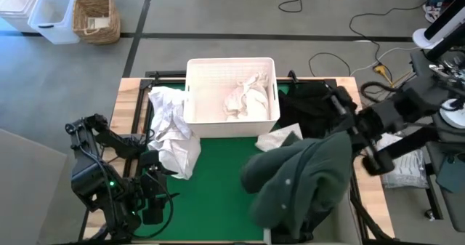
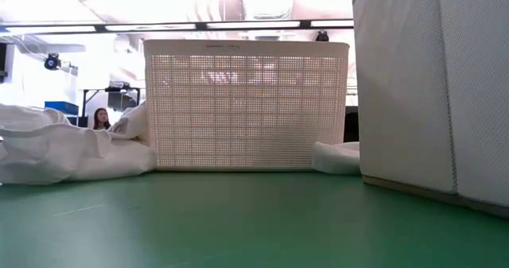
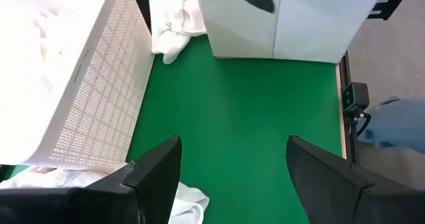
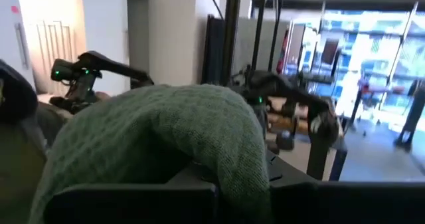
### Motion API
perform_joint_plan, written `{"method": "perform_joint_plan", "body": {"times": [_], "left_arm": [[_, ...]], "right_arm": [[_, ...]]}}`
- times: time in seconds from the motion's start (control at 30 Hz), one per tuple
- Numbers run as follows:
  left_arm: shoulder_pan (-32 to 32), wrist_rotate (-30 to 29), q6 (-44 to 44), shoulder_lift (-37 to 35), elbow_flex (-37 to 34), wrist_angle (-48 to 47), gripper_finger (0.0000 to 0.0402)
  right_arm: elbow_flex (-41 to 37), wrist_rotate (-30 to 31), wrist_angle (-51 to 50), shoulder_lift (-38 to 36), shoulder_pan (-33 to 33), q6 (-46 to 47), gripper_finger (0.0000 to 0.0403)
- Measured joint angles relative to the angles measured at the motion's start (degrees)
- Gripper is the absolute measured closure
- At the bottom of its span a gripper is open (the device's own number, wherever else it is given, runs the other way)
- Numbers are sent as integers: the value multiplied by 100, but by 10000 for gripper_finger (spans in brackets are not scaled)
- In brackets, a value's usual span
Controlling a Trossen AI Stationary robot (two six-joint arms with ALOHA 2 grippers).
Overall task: Pick and place trash into bin
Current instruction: Put the green cloth into the white fabric storage bin
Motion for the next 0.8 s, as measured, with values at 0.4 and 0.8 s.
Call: {"method": "perform_joint_plan", "body": {"times": [0.4,0.8], "left_arm": [[7,-63,-270,31,-2,0,154],[7,-201,-398,59,-2,0,154]], "right_arm": [[57,2,-1799,-470,0,670,390],[55,-370,-3472,-474,0,1888,390]]}}
